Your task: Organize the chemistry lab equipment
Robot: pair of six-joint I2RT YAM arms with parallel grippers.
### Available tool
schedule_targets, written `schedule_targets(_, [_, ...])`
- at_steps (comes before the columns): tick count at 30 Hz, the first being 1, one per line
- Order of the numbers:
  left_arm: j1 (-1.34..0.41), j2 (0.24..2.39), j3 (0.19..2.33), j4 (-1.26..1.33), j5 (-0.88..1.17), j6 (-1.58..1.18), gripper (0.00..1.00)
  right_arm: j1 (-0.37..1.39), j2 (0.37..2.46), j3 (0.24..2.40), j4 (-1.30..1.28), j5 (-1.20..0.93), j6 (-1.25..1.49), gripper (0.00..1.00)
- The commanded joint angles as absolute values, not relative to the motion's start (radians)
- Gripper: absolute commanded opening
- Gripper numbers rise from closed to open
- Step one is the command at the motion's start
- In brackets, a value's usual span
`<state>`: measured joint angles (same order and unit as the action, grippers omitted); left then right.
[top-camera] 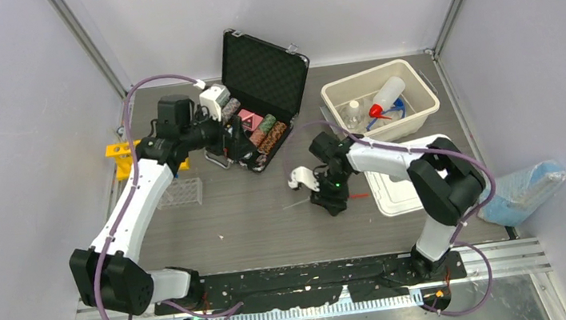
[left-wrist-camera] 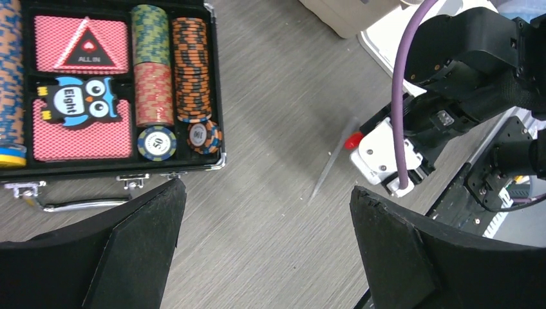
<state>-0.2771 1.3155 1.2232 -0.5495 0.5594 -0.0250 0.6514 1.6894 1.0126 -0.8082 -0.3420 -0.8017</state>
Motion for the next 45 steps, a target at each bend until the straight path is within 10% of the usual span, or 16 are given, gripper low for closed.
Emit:
schedule_targets(1, [-0.24,1.31,1.273,-0.579,0.573,-0.039,1.0,0.685,1.726,1.118,-0.616,-0.546,-0.673,0.52])
schedule_targets(27, [-0.22,1.275,1.275,-0.59,0.577,-0.021,0.99,0.646,1.738,1.075,-0.538,-0.114,-0.709,0.52])
schedule_targets(33, [-0.218,1.267,1.266,-0.598,0.568,-0.007,1.0,0.646,1.774,1.009,-0.497,-0.115,-0.721,0.44])
schedule_targets(39, [-0.214,1.268,1.267,-0.594,0.57,-0.006,0.99,0.647,1.717,0.99,-0.568,-0.188,-0.743,0.07])
schedule_targets(45, [-0.213,1.28,1.28,-0.595,0.584,-0.005,0.99,0.633,1.558,1.147,-0.781,-0.38,-0.788,0.05])
